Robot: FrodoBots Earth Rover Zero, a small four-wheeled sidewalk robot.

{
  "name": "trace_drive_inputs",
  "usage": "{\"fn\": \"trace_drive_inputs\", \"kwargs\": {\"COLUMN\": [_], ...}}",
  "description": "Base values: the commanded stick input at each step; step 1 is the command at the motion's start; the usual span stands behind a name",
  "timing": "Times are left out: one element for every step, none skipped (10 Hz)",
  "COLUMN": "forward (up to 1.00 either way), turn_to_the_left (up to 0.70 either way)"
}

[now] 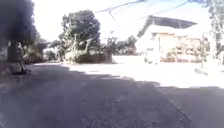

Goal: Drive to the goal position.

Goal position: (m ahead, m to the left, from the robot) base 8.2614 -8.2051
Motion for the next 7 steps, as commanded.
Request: {"fn": "trace_drive_inputs", "kwargs": {"forward": [0.7, 0.7, 0.7, 0.7, 0.7, 0.7, 0.7], "turn_to_the_left": [-0.35, -0.35, -0.35, -0.35, -0.35, -0.35, -0.35]}}
